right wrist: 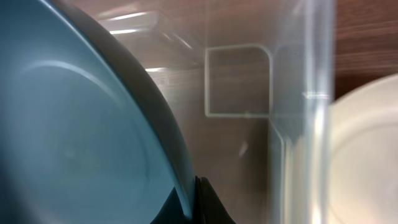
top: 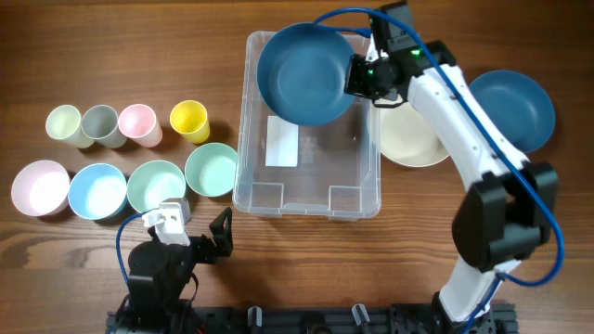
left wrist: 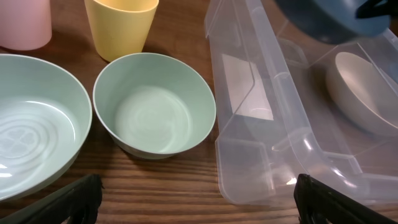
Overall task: Pack container
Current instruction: 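Carry the dark blue bowl into the clear bin and release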
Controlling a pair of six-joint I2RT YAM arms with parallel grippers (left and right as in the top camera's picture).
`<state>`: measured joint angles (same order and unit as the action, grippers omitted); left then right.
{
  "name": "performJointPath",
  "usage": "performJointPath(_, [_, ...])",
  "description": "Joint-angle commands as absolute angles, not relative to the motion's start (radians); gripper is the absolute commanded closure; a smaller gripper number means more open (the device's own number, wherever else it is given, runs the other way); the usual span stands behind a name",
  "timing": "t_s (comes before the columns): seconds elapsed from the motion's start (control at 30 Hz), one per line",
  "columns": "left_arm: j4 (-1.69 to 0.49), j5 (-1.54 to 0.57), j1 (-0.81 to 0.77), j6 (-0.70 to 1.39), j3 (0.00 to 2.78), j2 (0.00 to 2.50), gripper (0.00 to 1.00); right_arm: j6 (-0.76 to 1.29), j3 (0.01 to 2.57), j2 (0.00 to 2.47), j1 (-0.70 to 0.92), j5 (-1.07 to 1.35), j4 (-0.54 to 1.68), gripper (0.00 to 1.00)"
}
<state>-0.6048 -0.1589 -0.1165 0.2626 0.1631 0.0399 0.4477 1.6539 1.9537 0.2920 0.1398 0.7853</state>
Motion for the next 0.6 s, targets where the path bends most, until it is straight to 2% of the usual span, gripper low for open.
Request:
performJointPath(0.0, [-0.601, -0.175, -0.120, 0.242, 0.158, 0.032, 0.00, 0.443, 1.692, 1.964, 0.297, 0.165, 0.743, 0.96])
performJointPath(0.1, [-0.601, -0.175, -0.120, 0.242, 0.158, 0.032, 0.00, 0.445, 1.692, 1.973, 0.302, 0.165, 0.737, 0.96])
performJointPath(0.13, [-0.601, -0.175, -0.121, 0.242, 0.158, 0.032, 0.00, 0.443, 1.691, 1.974, 0.303, 0.165, 0.736, 0.91])
performJointPath(0.27, [-0.601, -0.175, -0.120, 0.242, 0.158, 0.032, 0.00, 0.445, 1.692, 1.973, 0.304, 0.166, 0.707, 0.49])
performJointPath(0.5, [-0.601, -0.175, -0.120, 0.242, 0.158, 0.032, 0.00, 0.448, 1.692, 1.814, 0.251, 0.165, 0.728, 0.43])
performJointPath(0.57, [-0.601, -0.175, -0.120, 0.242, 0.158, 0.032, 0.00, 0.477, 1.692, 1.714, 0.195, 0.165, 0.791, 0.36])
